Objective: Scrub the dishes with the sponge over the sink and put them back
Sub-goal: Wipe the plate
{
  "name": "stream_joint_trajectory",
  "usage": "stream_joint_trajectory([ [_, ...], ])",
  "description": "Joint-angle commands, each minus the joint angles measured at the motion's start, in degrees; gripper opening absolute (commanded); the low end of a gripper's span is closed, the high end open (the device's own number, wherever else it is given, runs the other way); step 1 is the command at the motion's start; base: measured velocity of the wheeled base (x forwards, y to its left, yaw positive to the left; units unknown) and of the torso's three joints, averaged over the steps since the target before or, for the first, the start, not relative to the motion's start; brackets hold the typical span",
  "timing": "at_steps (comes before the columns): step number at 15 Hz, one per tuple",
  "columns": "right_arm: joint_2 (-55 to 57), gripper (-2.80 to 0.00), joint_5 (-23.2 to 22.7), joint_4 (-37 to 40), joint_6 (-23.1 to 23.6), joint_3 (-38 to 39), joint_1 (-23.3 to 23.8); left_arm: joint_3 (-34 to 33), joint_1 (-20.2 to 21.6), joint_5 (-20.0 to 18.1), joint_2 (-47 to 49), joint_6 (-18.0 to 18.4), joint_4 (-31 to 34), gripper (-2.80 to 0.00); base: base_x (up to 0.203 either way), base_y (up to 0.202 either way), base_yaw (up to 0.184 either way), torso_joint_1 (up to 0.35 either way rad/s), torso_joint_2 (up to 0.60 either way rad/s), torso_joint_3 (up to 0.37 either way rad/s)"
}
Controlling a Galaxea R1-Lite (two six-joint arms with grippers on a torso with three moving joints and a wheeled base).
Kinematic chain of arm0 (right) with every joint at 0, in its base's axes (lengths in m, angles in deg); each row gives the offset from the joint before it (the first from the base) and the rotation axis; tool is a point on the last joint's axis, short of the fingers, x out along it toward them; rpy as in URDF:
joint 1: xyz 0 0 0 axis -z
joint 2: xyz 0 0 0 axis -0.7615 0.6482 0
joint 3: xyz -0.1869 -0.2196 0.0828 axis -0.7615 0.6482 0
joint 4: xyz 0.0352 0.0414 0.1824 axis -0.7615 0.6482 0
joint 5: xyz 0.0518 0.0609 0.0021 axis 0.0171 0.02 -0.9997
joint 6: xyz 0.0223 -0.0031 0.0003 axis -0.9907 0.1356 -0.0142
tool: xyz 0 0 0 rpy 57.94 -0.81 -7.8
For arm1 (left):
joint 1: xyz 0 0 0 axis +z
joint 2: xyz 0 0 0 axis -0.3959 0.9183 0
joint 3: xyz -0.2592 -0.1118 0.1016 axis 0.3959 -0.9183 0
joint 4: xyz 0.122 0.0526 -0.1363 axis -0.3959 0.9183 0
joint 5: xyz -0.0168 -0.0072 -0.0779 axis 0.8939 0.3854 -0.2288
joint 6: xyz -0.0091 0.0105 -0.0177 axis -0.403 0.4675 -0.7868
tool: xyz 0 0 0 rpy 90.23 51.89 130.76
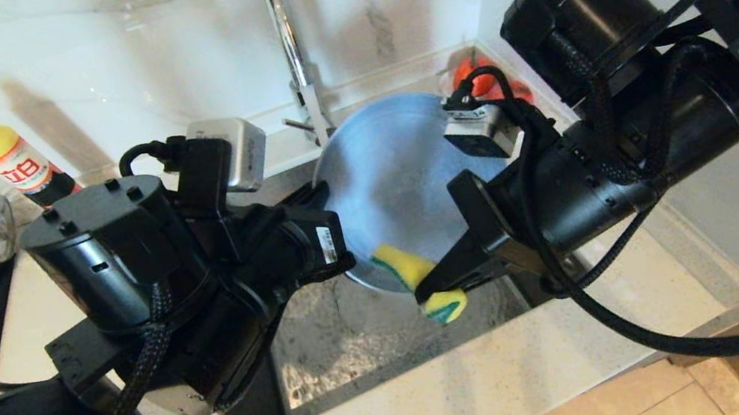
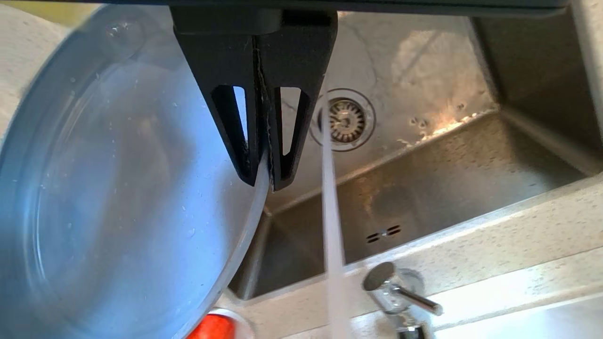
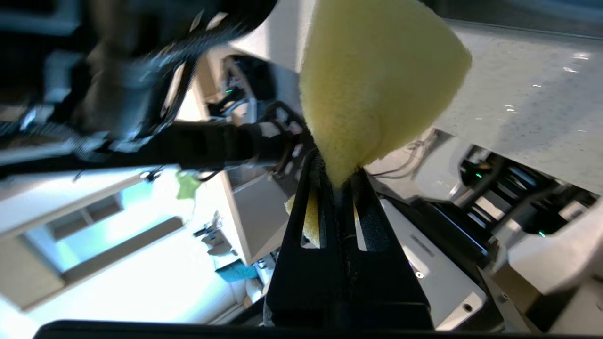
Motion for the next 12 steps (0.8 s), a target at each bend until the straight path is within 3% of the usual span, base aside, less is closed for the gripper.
stream_joint_trajectory([
  [1,2.6,-2.8,0.9,0.7,-2.4,-3.0,-0.2,-0.7,-0.9,0.2,-0.2,0.1,-0.9,-2.8,0.0,0.0,0.0,0.0,0.0,0.0],
  [5,4.1,-2.8,4.7,0.9,-4.2,-5.0,0.2,-1.7,-1.6,0.1,-1.2,0.5,-1.1,-2.8,0.0,0.0,0.0,0.0,0.0,0.0],
  [12,4.1,-2.8,6.0,0.9,-6.7,-8.0,3.1,-3.7,-1.8,0.2,-2.5,0.5,-1.1,-2.8,0.0,0.0,0.0,0.0,0.0,0.0],
])
